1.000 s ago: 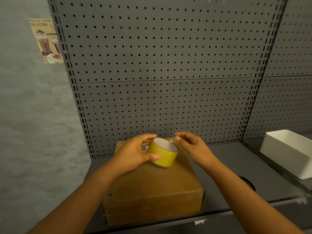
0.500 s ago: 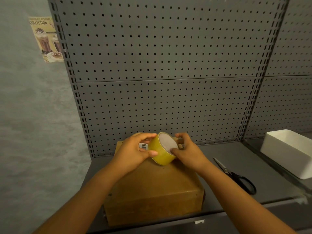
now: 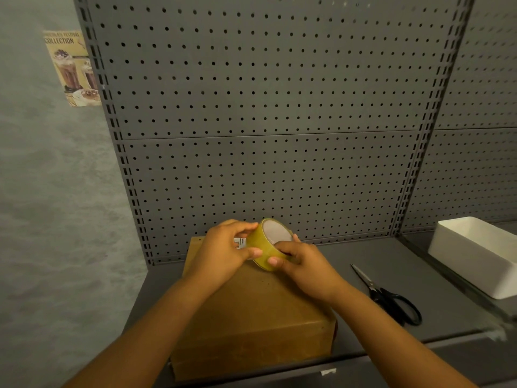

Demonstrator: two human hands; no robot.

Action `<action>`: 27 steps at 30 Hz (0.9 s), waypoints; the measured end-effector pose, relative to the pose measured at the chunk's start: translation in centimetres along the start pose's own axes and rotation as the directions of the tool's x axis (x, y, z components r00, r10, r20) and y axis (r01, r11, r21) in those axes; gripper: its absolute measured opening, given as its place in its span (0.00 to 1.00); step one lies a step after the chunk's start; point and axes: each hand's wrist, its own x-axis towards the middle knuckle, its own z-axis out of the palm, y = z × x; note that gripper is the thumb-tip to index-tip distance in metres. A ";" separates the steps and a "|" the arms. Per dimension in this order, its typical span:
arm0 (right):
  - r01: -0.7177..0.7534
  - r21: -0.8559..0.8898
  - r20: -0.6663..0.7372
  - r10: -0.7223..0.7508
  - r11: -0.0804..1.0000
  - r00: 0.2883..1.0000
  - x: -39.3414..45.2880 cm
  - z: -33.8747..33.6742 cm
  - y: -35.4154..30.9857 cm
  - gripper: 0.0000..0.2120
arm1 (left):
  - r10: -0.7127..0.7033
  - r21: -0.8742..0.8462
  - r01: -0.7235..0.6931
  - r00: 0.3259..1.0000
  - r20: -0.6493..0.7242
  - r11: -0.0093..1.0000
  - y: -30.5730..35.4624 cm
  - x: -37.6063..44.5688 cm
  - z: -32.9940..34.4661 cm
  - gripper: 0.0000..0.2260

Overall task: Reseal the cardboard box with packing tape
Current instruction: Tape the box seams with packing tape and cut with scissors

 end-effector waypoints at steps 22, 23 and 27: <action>0.038 0.135 -0.102 -0.025 0.990 0.994 0.0 -0.3 -0.2 0.12 | 0.033 0.136 -0.022 0.997 -0.073 0.990 1.6 0.7 1.4 0.20; 0.040 0.131 -0.110 -0.025 0.991 0.994 0.1 -0.3 -0.2 0.12 | 0.031 0.136 -0.020 0.996 -0.082 0.990 1.6 0.9 1.4 0.19; 0.041 0.150 -0.124 -0.022 0.988 0.992 0.2 -0.2 -0.2 0.12 | 0.011 0.129 0.002 0.995 -0.095 0.992 1.5 1.1 1.3 0.18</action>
